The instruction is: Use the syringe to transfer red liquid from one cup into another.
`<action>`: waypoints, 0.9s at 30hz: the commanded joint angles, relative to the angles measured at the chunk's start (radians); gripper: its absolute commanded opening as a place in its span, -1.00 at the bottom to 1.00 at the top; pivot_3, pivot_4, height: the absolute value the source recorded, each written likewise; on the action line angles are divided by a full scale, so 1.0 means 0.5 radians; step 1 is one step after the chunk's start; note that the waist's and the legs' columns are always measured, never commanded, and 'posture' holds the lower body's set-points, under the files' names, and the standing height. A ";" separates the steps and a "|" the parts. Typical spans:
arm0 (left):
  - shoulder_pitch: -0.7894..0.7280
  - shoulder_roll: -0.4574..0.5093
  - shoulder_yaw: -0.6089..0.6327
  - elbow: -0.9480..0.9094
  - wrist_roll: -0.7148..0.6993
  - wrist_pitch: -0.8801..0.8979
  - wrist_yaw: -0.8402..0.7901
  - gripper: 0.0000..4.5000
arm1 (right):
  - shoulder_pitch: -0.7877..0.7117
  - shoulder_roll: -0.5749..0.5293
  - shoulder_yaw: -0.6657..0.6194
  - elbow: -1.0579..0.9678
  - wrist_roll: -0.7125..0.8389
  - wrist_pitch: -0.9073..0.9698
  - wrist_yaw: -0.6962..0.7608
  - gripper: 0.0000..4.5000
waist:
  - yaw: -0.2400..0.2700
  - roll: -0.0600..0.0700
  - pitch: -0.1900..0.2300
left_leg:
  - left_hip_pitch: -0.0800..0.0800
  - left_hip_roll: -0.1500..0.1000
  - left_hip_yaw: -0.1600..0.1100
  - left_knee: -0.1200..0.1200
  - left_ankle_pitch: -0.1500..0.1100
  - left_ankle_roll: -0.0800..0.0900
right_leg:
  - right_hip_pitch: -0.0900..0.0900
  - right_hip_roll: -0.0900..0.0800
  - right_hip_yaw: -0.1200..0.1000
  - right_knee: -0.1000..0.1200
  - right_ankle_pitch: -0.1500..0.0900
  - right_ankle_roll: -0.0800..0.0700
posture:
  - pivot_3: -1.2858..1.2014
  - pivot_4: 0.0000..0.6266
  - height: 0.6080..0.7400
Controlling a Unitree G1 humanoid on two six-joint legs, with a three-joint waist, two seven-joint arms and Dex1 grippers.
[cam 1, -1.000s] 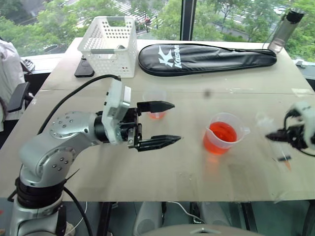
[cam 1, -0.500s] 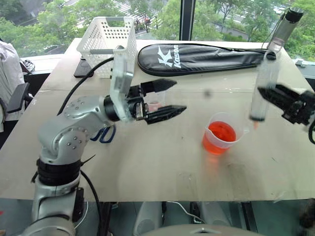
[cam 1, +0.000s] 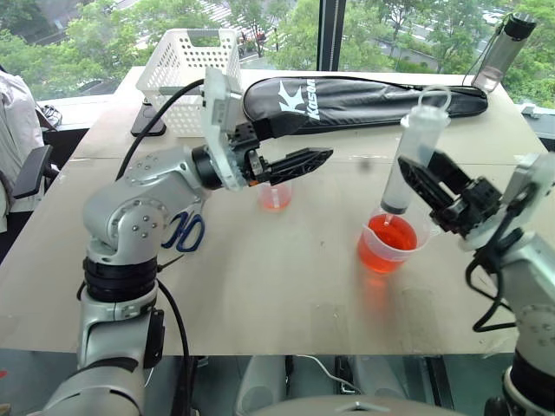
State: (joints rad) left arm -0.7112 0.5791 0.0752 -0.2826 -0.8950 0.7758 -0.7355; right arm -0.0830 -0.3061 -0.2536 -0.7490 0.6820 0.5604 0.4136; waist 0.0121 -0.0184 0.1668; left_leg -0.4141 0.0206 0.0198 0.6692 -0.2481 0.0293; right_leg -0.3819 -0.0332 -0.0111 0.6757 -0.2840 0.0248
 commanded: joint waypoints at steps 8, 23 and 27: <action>-0.298 -0.067 -0.144 0.144 0.189 0.014 0.005 1.00 | 0.187 0.123 0.302 0.225 -0.555 -0.775 0.064 -0.37 | -0.002 0.000 0.000 | 0.001 0.001 0.000 0.000 0.001 -0.001 | 0.000 0.000 0.000 0.002 0.000 0.000 | 0.03 -0.52 0.75; -0.622 -0.254 -0.475 0.502 0.606 -0.155 -0.312 1.00 | 0.366 0.117 0.453 0.314 -0.808 -1.100 0.061 -0.37 | -0.001 0.000 0.000 | 0.001 0.000 0.001 0.001 0.001 -0.001 | -0.001 0.002 0.001 0.002 0.000 0.000 | 0.03 -0.52 0.75; -0.657 -0.316 -0.482 0.530 0.648 -0.157 -0.358 1.00 | 0.371 0.103 0.468 0.304 -0.837 -1.094 0.044 -0.38 | -0.001 0.000 0.000 | 0.001 0.000 0.001 0.002 0.001 -0.001 | 0.000 0.002 0.001 0.003 0.000 0.000 | 0.03 -0.52 0.75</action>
State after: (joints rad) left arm -1.0116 0.4278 -0.1716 -0.0052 -0.5771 0.7171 -0.9011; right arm 0.0991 -0.2492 -0.0204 -0.5690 0.2725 0.0285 0.4419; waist 0.0116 -0.0184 0.1668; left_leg -0.4136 0.0204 0.0204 0.6699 -0.2477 0.0286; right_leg -0.3821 -0.0325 -0.0107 0.6770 -0.2842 0.0247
